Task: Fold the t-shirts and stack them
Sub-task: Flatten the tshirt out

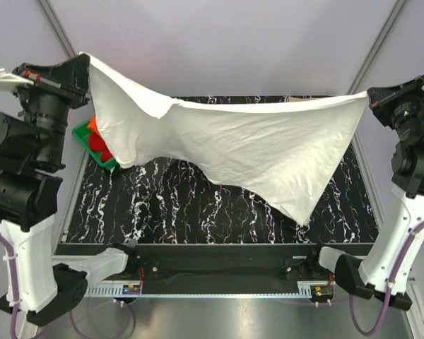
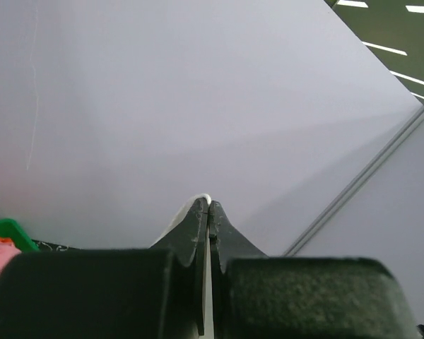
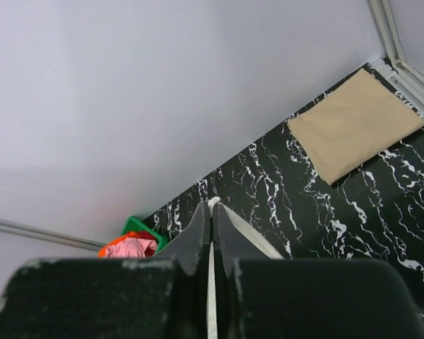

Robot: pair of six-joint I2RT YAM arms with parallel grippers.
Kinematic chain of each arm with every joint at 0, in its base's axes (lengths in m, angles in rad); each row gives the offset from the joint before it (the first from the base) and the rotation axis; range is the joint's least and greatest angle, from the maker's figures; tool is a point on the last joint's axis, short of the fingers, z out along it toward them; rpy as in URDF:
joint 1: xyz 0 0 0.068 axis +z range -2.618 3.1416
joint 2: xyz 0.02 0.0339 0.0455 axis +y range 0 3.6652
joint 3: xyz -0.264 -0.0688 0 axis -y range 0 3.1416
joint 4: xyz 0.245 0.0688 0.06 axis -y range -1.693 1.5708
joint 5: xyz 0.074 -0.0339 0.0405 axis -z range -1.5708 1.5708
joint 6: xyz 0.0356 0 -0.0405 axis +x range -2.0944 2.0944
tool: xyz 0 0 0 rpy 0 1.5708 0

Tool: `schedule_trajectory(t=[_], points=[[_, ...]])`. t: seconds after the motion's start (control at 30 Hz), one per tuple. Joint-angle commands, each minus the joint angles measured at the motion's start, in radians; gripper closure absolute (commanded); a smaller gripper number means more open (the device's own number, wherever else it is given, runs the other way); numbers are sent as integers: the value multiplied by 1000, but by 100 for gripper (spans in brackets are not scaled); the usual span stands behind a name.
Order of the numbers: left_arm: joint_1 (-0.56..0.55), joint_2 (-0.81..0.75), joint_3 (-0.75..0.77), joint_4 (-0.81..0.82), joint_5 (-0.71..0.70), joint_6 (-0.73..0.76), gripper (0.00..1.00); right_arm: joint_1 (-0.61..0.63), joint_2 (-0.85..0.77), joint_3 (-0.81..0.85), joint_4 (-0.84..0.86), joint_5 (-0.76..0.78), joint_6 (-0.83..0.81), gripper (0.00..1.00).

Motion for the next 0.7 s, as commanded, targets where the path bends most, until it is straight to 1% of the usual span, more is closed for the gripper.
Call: schedule_trajectory(t=[0.0,0.07,0.1,0.13,0.17,0.2,0.23,0.27,0.3,0.33,0.37,0.4,0.43,0.47,0.53,0.6,0.63,0.67], points=[[3,96,75,81,-17,85,100,-4,83,77,25,-21,-58,100],[5,159,75,133,-42,117,100,-4,123,89,76,-8,-56,100],[3,185,83,173,-61,126,100,-4,169,106,97,-8,-54,100],[5,213,91,192,-100,141,100,-4,192,115,117,4,-50,100],[6,278,151,166,-94,129,100,-4,219,164,126,1,-27,100],[10,320,230,126,-67,108,100,-4,292,219,108,-16,-19,100],[-10,357,276,137,-21,117,100,-4,327,285,82,-43,-10,100],[-13,427,333,138,-11,102,100,-4,355,356,66,-88,16,100],[-10,469,400,79,15,77,100,-4,399,381,65,-114,34,100],[-10,504,481,18,62,51,100,-20,432,455,11,-152,41,100],[-24,509,526,-9,61,59,100,-15,455,631,-120,-124,-3,100],[-44,479,460,41,20,86,100,-8,438,614,-115,-76,-14,100],[-65,437,342,128,-49,135,100,-9,405,530,-65,-58,-13,100],[-43,381,183,147,-24,91,100,-14,379,401,9,-63,-4,100],[-17,331,161,111,65,16,100,-30,368,414,-35,-93,-7,100],[-39,294,158,172,-1,55,100,-30,326,361,15,-91,7,100],[-49,297,196,193,-72,91,100,-30,331,358,19,-94,14,100],[-46,319,257,149,-74,83,100,-30,346,450,-45,-100,22,100]])
